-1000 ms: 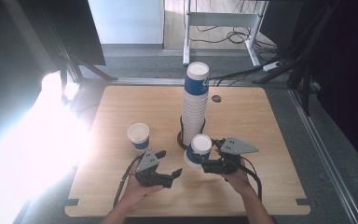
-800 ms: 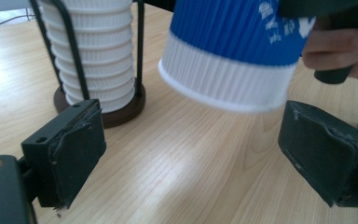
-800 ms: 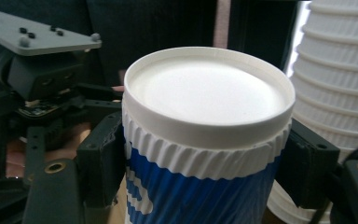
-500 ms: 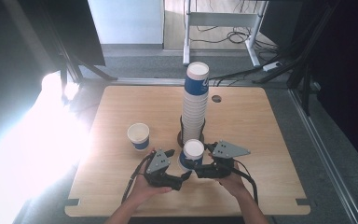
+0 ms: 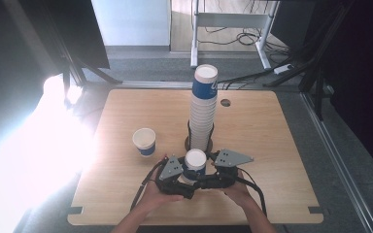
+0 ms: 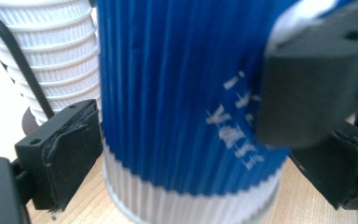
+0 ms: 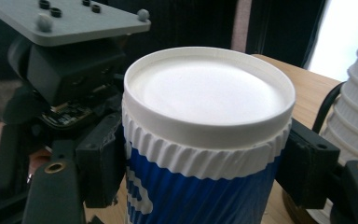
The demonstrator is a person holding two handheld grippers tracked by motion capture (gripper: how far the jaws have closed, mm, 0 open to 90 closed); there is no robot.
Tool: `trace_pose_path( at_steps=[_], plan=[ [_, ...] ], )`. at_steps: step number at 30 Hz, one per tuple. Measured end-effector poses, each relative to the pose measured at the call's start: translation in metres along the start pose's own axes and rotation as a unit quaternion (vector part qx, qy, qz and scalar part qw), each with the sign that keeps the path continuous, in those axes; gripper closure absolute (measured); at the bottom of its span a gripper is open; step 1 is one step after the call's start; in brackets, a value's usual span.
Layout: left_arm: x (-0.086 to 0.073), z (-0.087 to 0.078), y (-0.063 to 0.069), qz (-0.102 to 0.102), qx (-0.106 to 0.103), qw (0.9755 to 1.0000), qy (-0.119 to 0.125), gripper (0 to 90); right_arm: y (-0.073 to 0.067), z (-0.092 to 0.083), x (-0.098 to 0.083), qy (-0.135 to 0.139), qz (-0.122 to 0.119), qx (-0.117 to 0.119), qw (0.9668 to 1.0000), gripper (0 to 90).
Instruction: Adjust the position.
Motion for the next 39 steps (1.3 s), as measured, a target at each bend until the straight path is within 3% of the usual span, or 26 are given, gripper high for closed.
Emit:
trace_pose_path(
  at_steps=[6,21,26,31,34,39],
  plan=[
    [0.000,0.001,0.000,0.000,0.003,0.9999,0.013,15.8,-0.002,0.001,-0.001,-0.002,0.002,0.007,1.0000,26.2],
    [-0.004,0.002,-0.001,0.007,0.012,0.9999,-0.003,20.4,0.003,0.002,-0.007,-0.016,0.025,0.020,0.9994,24.3],
    [-0.006,-0.001,-0.002,0.030,0.019,0.9990,-0.025,20.7,0.004,0.001,-0.008,-0.024,0.033,0.033,0.9986,22.7],
    [-0.012,-0.007,-0.010,0.024,0.021,0.9985,-0.044,20.7,0.008,-0.005,-0.006,-0.022,0.043,0.038,0.9981,19.0],
    [-0.016,-0.009,-0.012,0.033,0.026,0.9969,-0.067,20.7,0.011,-0.009,-0.005,-0.020,0.046,0.036,0.9981,17.9],
    [-0.019,-0.015,-0.015,0.055,0.036,0.9921,-0.107,20.7,0.017,-0.014,-0.005,-0.024,0.047,0.031,0.9981,16.5]
  ],
)
Point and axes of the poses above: each handheld gripper's, and its own axes: z roughly forward along the jaws, x roughly out of its top, y roughly to its right, the point moved 8 cm from there along z, roughly forward along the jaws, and after that the axes turned 10 degrees about -x, right-handed, at the moved point
